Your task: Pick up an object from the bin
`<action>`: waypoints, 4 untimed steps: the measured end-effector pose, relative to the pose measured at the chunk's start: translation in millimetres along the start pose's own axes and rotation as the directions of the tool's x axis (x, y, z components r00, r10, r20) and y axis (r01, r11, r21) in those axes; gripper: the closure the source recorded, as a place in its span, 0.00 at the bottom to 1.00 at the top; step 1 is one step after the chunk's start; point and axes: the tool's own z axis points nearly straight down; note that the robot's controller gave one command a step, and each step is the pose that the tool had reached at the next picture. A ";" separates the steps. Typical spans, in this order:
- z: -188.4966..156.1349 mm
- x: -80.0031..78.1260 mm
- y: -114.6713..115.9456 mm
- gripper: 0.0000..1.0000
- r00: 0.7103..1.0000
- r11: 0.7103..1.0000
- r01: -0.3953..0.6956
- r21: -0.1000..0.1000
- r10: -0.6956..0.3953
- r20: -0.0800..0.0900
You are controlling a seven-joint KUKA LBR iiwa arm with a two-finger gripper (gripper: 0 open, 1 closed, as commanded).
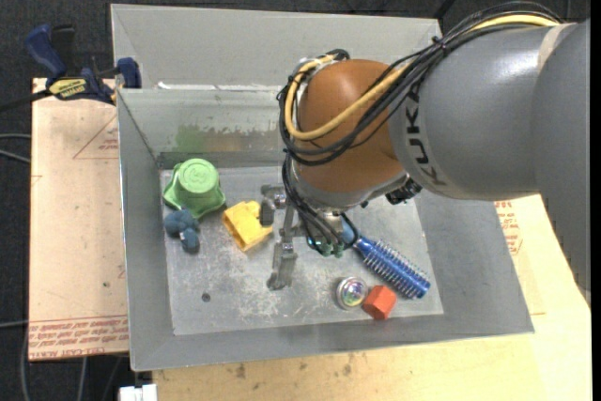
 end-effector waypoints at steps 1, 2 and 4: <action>40.6 -49.7 32.0 0.00 1.000 1.000 -0.010 -0.002 0.010 0.009; 104.0 -93.8 1.4 0.00 1.000 1.000 -0.014 0.000 0.014 0.009; 100.4 -96.9 29.4 0.00 1.000 1.000 0.028 -0.005 -0.028 0.011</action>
Offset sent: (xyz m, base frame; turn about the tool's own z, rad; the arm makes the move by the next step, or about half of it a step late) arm 0.0483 0.0299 -0.0381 0.0142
